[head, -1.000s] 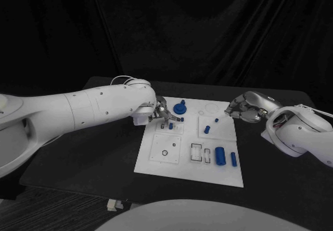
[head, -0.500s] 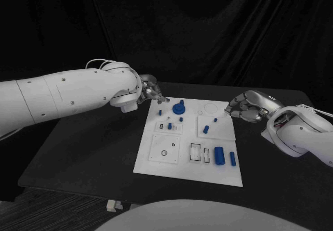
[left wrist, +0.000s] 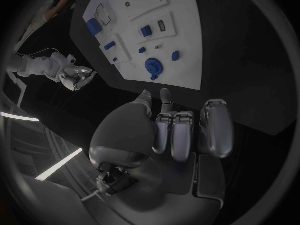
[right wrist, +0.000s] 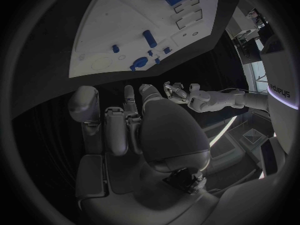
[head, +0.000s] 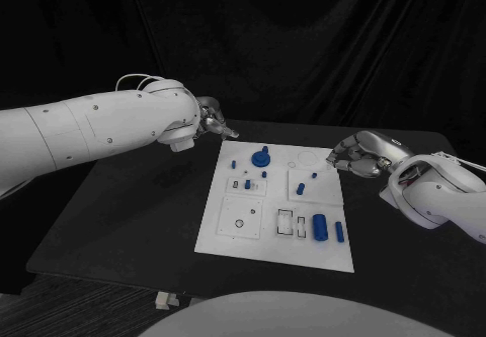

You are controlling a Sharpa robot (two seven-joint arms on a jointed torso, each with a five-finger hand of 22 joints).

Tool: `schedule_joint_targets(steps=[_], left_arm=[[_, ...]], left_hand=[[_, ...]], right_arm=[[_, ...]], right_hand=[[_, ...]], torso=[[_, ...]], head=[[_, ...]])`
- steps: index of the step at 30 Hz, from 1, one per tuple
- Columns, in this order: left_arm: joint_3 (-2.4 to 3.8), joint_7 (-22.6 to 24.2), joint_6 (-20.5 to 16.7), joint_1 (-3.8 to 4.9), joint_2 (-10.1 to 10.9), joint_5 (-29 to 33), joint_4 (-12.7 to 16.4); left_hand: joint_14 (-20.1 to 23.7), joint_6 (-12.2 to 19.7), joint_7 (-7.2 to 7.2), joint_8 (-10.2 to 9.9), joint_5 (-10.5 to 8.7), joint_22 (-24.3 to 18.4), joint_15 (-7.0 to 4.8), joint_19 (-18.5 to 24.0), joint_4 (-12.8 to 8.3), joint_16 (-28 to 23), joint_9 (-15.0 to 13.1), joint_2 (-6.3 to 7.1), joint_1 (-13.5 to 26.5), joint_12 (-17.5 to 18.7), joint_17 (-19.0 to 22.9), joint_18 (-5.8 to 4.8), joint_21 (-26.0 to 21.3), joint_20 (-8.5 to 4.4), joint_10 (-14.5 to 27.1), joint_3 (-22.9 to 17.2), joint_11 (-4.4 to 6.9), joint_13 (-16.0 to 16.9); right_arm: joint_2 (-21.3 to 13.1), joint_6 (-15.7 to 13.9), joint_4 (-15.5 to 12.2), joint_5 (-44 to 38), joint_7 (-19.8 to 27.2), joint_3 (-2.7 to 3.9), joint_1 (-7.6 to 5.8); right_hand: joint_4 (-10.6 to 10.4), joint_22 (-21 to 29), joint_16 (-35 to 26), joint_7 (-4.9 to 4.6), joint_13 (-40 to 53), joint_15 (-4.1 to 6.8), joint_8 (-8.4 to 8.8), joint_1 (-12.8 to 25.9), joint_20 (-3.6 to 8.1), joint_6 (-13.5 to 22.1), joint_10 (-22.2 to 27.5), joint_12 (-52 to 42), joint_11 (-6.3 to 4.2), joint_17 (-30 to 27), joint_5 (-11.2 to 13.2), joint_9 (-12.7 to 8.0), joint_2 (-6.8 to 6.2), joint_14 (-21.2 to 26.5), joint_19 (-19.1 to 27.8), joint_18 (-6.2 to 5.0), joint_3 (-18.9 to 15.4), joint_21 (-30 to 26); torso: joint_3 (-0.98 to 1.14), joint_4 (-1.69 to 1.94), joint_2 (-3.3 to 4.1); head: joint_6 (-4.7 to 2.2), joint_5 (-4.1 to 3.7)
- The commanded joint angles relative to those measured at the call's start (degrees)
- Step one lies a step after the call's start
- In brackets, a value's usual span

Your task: Assemble the parts on the task board

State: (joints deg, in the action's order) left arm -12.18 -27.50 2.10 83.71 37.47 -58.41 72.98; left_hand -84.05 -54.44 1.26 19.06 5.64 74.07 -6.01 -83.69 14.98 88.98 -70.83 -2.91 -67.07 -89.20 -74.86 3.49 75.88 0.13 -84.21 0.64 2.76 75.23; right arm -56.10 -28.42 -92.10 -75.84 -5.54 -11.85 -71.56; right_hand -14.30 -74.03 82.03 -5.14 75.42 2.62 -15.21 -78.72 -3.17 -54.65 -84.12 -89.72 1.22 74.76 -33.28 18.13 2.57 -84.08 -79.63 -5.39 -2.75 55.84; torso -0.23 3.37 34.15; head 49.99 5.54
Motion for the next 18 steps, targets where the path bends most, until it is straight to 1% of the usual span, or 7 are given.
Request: schedule_joint_targets(steps=[1, 2, 4, 6, 8, 13, 18], left_arm=[[0.04, -0.1, 3.3, -0.53, -0.9, -1.7, -1.7], [0.04, -0.1, 3.5, -0.78, -1.3, -1.8, -2.4], [0.04, 0.1, 3.8, -1.21, -1.8, -1.9, -3.4], [0.04, 0.3, 4.3, -1.75, -2.5, -2.3, -4.6], [0.04, 0.5, 4.7, -2.15, -3.1, -2.6, -5.5], [0.04, 0.9, 6.3, -3.06, -4.8, -2.9, -8.3], [0.05, 1.3, 6.9, -3.88, -5.7, -3.1, -10.1]], left_hand=[[-5.9, 0.2, 0.43, -1.0, -1.49, 12.1, 0.44, -1.9, 1.6, 1.0, 0.8, 0.16, 1.5, -0.8, -15.1, -0.61, 0.4, 0.64, -5.8, 1.2, -0.17, 14.8], [-5.9, 0.2, 0.44, -1.0, -2.02, 12.1, 0.47, -1.9, 1.6, 1.0, 0.9, 0.13, 1.9, -0.8, -15.1, -0.6, 0.4, 0.69, -5.8, 1.5, -0.2, 14.8], [-5.9, 0.1, 0.45, -1.0, -2.41, 12.1, 0.49, -1.9, 1.6, 1.0, 1.0, 0.12, 2.6, -0.8, -15.1, -0.6, 0.4, 0.72, -5.8, 1.9, -0.21, 14.8], [-5.9, -0.1, 0.42, -0.9, -2.59, 12.1, 0.49, -1.9, 1.7, 1.0, 1.0, 0.14, 3.1, -0.8, -15.1, -0.6, 0.4, 0.74, -5.8, 2.3, -0.21, 14.8], [-5.9, -0.6, 0.31, -0.6, -2.69, 12.1, 0.46, -1.9, 1.7, 1.0, 1.0, 0.12, 3.9, -0.8, -15.1, -0.58, 0.4, 0.74, -5.8, 2.8, -0.14, 14.8], [-5.9, -1.9, -0.08, 0.4, -2.74, 12.1, 0.3, -1.8, 1.6, 1.0, 0.4, -0.02, 4.7, -0.8, -15.1, -0.57, 0.4, 0.64, -5.8, 3.4, 0.11, 14.8], [-5.9, -2.5, -0.32, 1.3, -2.79, 12.0, 0.13, -1.7, 1.6, 1.0, -0.1, -0.12, 5.1, -0.8, -15.1, -0.53, 0.2, 0.51, -5.8, 3.8, 0.34, 14.8]], right_arm=[[0.1, -0.9, -0.1, 0.0, 0.3, 0.04, 0.12], [0.1, -0.9, -0.1, 0.0, 0.3, 0.04, 0.12], [0.2, -0.9, 0.0, 0.0, 0.3, 0.04, 0.12], [0.2, -0.8, 0.0, 0.0, 0.2, 0.04, 0.12], [0.3, -0.8, 0.0, 0.0, 0.2, 0.04, 0.12], [0.4, -0.7, 0.0, 0.0, 0.2, 0.04, 0.12], [0.4, -0.7, -0.1, 0.0, 0.2, 0.04, 0.12]], right_hand=[[0.1, -7.4, -0.5, 0.08, 14.6, 0.54, -1.27, -1.1, 0.11, -0.2, -5.9, -0.3, -0.55, 6.4, -1.1, 0.9, 0.04, -3.7, 0.1, -0.99, 1.5, -0.6], [0.1, -7.4, -0.5, 0.08, 14.6, 0.54, -1.27, -1.1, 0.11, -0.2, -5.9, -0.3, -0.55, 6.4, -1.1, 0.9, 0.04, -3.7, 0.1, -0.99, 1.5, -0.6], [0.1, -7.4, -0.5, 0.08, 14.6, 0.54, -1.27, -1.1, 0.11, -0.2, -5.9, -0.3, -0.55, 6.4, -1.1, 0.9, 0.04, -3.7, 0.1, -0.99, 1.5, -0.6], [0.0, -7.4, -0.5, 0.08, 14.6, 0.54, -1.27, -1.1, 0.11, -0.2, -5.9, -0.3, -0.56, 6.4, -1.1, 0.9, 0.02, -3.7, 0.2, -1.01, 1.5, -0.7], [0.0, -7.4, -0.5, 0.08, 14.6, 0.54, -1.27, -1.1, 0.11, -0.2, -5.9, -0.3, -0.56, 6.4, -1.1, 0.9, 0.02, -3.7, 0.2, -1.01, 1.5, -0.7], [0.0, -7.4, -0.5, 0.08, 14.6, 0.54, -1.27, -1.1, 0.11, -0.2, -5.9, -0.3, -0.56, 6.4, -1.1, 0.9, 0.02, -3.7, 0.2, -1.01, 1.5, -0.7], [0.0, -7.4, -0.5, 0.08, 14.6, 0.54, -1.27, -1.1, 0.11, -0.2, -5.9, -0.3, -0.56, 6.4, -1.1, 0.9, 0.02, -3.7, 0.2, -1.01, 1.5, -0.7]], torso=[[0.04, -0.13, 0.05], [0.02, -0.11, 0.13], [-0.07, -0.02, 0.21], [-0.14, -0.06, 0.31], [-0.17, -0.03, 0.33], [-0.08, -0.03, 0.22], [-0.07, -0.03, 0.2]], head=[[0.01, 0.25], [0.01, 0.26], [0.01, 0.17], [0.01, 0.14], [0.01, 0.09], [0.01, 0.18], [0.01, 0.16]])
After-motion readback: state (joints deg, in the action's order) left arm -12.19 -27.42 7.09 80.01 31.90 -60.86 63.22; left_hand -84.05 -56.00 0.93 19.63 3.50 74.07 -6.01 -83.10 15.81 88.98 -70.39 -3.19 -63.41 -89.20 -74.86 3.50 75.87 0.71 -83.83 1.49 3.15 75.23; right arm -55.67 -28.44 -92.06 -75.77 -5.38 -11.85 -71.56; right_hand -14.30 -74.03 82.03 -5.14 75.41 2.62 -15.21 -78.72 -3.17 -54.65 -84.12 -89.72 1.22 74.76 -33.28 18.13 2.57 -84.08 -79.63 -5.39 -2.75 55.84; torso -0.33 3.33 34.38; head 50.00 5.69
